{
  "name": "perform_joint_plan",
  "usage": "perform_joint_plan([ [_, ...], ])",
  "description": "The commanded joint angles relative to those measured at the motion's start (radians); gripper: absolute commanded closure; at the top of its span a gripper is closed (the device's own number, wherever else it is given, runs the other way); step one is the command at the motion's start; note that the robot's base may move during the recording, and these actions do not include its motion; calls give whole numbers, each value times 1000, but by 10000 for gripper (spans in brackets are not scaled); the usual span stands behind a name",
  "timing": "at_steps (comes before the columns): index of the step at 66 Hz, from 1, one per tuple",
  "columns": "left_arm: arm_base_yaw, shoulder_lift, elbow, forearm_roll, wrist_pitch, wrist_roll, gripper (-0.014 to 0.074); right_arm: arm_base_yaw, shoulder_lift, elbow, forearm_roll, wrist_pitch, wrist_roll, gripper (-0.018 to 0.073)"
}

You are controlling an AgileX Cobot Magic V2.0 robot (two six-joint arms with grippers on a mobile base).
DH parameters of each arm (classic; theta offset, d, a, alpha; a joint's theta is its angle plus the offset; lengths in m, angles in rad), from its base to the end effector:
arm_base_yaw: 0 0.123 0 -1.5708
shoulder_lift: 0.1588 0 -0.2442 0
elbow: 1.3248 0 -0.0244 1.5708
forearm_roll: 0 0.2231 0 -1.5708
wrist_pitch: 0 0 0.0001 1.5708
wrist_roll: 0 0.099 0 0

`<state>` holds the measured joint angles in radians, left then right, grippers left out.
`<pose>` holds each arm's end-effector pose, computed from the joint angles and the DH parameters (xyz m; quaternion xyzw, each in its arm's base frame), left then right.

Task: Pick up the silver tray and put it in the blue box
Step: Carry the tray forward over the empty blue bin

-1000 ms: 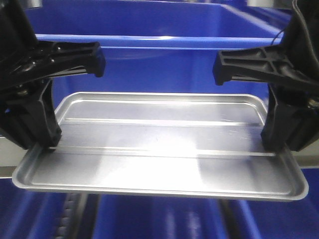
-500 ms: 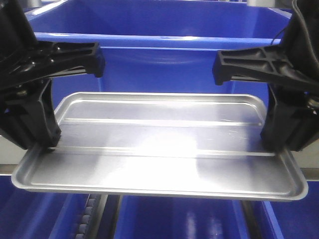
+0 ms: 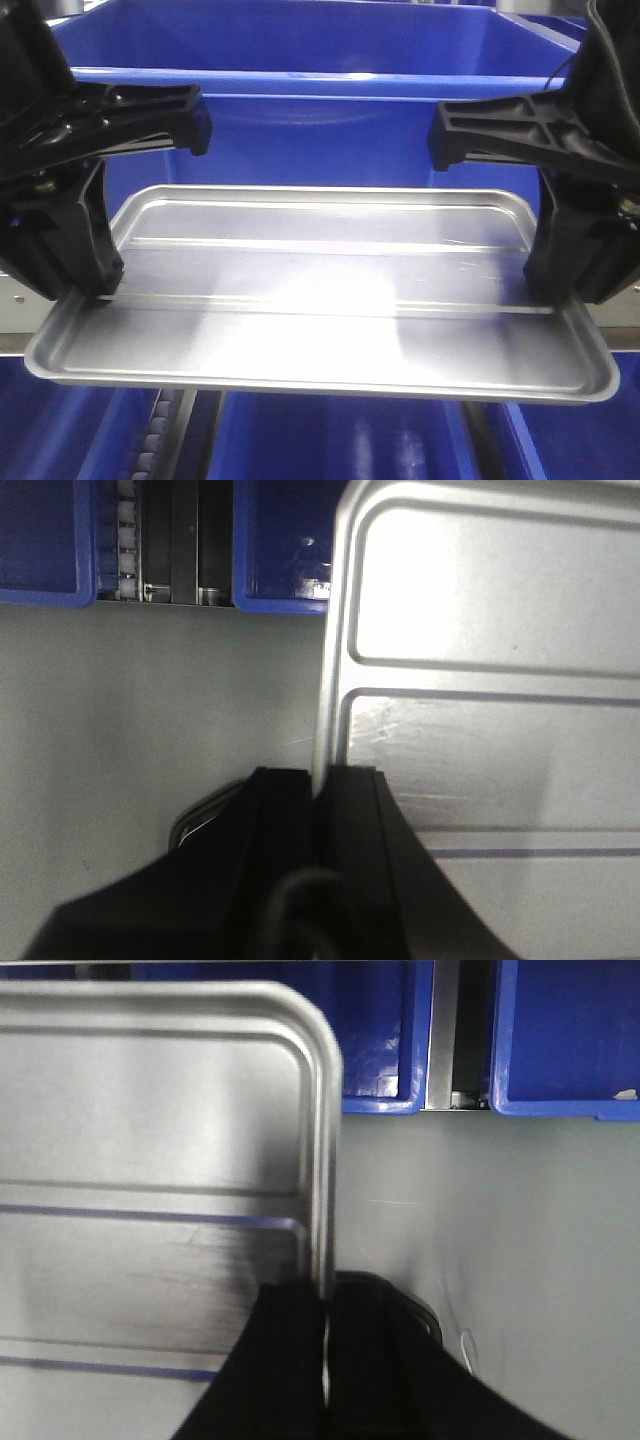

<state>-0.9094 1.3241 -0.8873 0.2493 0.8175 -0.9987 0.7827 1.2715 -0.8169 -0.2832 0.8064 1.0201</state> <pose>0.1591 -0.1754 0.2238 0.0217 0.9740 -0.1010 0.2014 0.1715 0.1424 0.2187 0.0398 0.9727 0.0792 0.2146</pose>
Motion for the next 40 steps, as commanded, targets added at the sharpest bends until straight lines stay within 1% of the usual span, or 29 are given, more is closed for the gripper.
perform_joint_plan([
  [1,-5,-31,-25,37,9,-12,700,-1,-25,-21,-45,12,-6,500],
  [28,-5,-31,-25,37,9,-12,700,-1,-25,-21,-45,11,-6,500],
  [40,-5,-31,-25,37,9,-12,700,-1,-25,-21,-45,-58,-6,500],
])
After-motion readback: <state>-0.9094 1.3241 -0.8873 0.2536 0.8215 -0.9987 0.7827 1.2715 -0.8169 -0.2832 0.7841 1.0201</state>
